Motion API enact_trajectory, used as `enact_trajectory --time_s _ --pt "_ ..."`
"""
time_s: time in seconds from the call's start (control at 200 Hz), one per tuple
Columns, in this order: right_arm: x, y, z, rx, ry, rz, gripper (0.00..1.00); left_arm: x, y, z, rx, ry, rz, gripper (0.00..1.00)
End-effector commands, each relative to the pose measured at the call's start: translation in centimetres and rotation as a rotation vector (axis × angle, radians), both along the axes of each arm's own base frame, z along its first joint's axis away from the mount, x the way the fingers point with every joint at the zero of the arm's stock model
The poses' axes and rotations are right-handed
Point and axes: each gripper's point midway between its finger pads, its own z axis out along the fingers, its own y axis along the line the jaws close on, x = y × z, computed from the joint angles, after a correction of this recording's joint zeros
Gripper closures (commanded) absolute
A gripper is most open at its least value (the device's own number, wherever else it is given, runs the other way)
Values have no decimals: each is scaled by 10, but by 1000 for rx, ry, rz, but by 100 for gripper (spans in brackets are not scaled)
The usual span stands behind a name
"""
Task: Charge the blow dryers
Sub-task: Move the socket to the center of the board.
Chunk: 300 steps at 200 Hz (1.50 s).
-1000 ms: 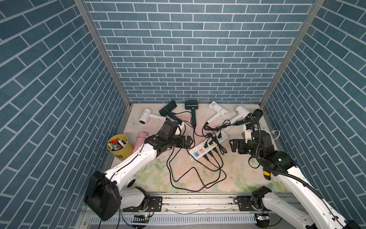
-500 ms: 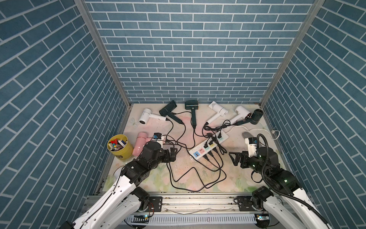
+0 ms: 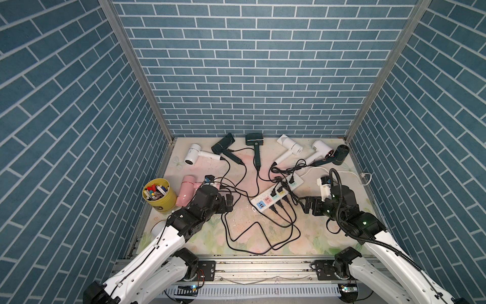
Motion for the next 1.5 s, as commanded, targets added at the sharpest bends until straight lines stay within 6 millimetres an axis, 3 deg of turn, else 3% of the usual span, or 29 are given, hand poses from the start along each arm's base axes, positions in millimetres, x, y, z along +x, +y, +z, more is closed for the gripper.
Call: enact_trajectory --time_s 0.0,0.32,0.455,0.58,0.695,0.81,0.91,1.095,1.32,1.435,1.455,1.495 --pt "15 -11 30 -33 -78 -70 1 6 -4 29 -18 -43 -18 0" --pt "42 -14 86 -126 -117 -109 1 19 -27 61 -80 -49 -72 1" --pt "67 -3 96 -185 -112 -86 1 40 -37 60 -83 -48 -71 1" --pt "97 21 87 -193 -63 -18 3 66 -47 58 -87 -34 -75 1" --pt "125 59 67 -181 0 115 7 90 -47 49 -76 -13 -52 0" --pt "148 97 40 -169 72 260 11 109 -35 31 -65 28 0 0" --pt "166 114 14 -197 144 320 14 118 -20 12 -77 75 42 1" --pt "172 143 -30 -227 276 413 17 123 10 -19 -117 182 115 1" --pt "164 155 -88 -314 447 466 21 123 24 -43 -140 261 146 1" --pt "165 146 -104 -374 485 426 21 125 24 -47 -160 264 148 1" --pt "164 142 -119 -398 516 418 21 126 24 -47 -163 265 148 1" --pt "164 136 -127 -431 539 403 21 126 23 -48 -166 266 146 1"
